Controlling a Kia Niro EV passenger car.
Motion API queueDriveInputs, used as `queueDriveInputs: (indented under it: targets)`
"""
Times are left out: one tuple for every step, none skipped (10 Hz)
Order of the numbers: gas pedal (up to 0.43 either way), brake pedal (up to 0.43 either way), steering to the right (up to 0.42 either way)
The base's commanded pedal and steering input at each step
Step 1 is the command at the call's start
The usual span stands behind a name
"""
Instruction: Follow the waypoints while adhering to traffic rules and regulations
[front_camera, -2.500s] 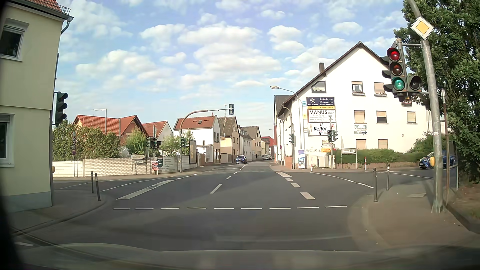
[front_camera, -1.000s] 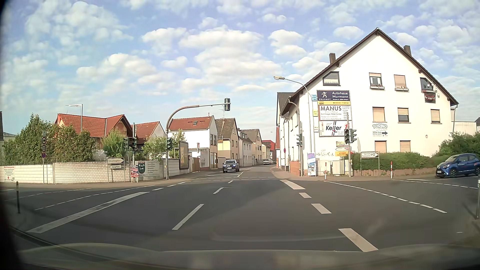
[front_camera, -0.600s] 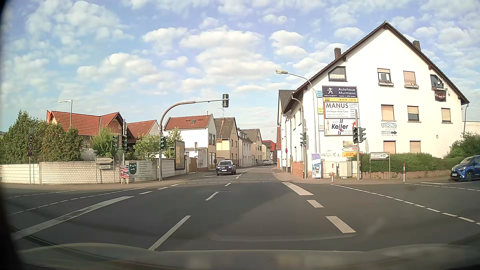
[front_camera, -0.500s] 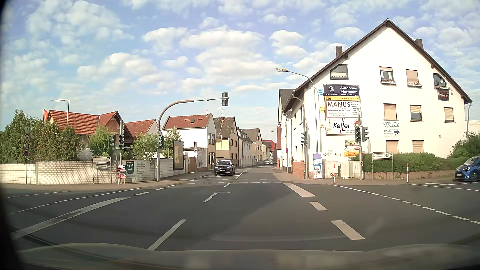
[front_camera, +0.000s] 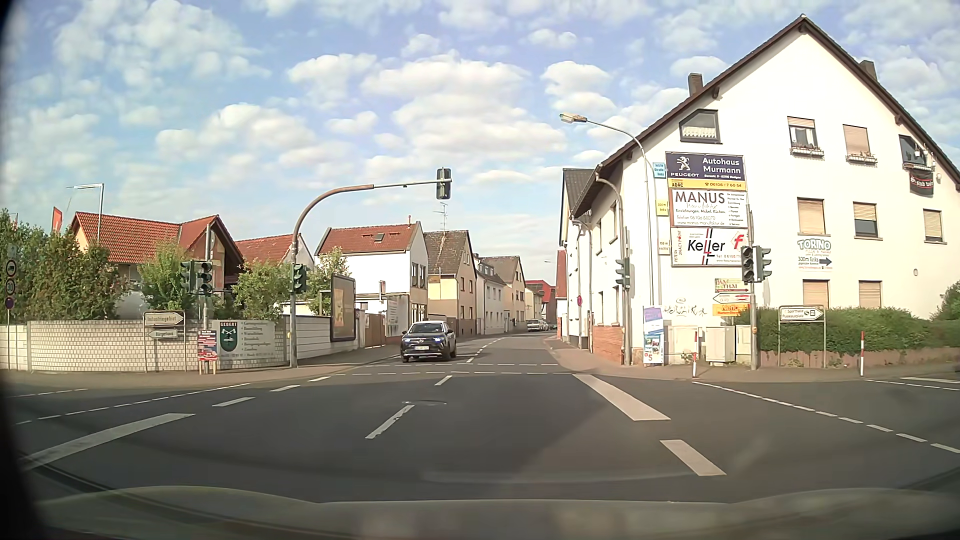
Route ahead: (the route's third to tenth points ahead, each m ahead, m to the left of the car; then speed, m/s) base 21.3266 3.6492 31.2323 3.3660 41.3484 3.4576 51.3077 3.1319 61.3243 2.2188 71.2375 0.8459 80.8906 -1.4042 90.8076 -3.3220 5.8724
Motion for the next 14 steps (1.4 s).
queueDriveInputs:
  targets:
    - [0.319,0.018,-0.001]
    - [0.319,0.018,-0.001]
    - [0.319,0.018,-0.001]
    - [0.311,0.018,-0.001]
    - [0.311,0.018,-0.001]
    - [0.311,0.012,-0.001]
    - [0.311,0.018,-0.001]
    - [0.311,0.018,-0.001]
    - [0.299,0.018,-0.001]
    - [0.28,0.018,-0.001]
    - [0.268,0.018,-0.001]
    - [0.268,0.018,-0.001]
    - [0.268,0.018,-0.001]
    - [0.268,0.018,-0.001]
